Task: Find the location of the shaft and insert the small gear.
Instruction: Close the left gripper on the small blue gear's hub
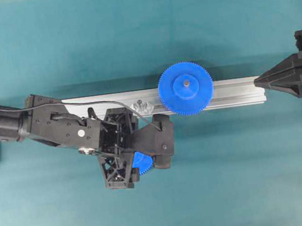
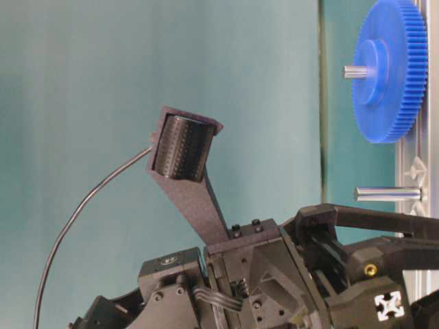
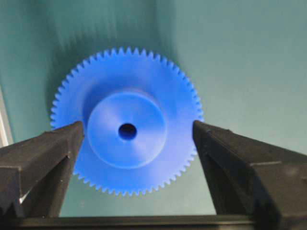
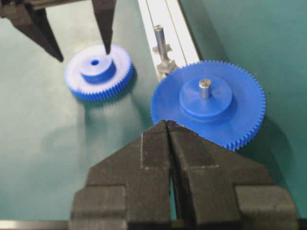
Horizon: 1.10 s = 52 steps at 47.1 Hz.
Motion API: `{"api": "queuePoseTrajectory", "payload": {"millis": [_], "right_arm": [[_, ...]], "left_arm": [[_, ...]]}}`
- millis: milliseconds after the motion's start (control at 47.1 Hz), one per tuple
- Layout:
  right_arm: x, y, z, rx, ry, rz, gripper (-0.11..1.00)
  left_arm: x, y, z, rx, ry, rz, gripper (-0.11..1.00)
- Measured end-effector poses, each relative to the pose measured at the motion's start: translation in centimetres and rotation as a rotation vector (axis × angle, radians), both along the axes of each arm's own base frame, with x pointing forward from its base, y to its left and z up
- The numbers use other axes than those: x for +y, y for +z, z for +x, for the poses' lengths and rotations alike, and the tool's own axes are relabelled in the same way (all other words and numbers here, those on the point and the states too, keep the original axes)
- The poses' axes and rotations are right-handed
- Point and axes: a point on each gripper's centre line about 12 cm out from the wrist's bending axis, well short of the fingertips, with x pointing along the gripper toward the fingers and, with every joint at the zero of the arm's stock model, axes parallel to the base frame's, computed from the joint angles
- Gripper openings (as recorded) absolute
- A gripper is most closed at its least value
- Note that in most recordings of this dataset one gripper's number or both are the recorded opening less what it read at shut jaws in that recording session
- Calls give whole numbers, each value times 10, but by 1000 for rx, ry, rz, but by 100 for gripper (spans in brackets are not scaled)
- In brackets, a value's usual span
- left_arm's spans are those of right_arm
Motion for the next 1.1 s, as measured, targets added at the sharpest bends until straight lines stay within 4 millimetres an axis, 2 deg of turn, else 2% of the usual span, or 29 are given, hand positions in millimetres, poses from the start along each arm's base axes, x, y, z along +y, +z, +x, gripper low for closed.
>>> {"api": "queuePoseTrajectory", "payload": {"millis": [764,1103], "right_arm": [[0,-2,-1,8,-2,2,1],[0,-2,-1,9,-2,2,1]], "left_arm": [[1,-20,1,47,13,3,91],[7,-22,2,53,23,5,91]]}}
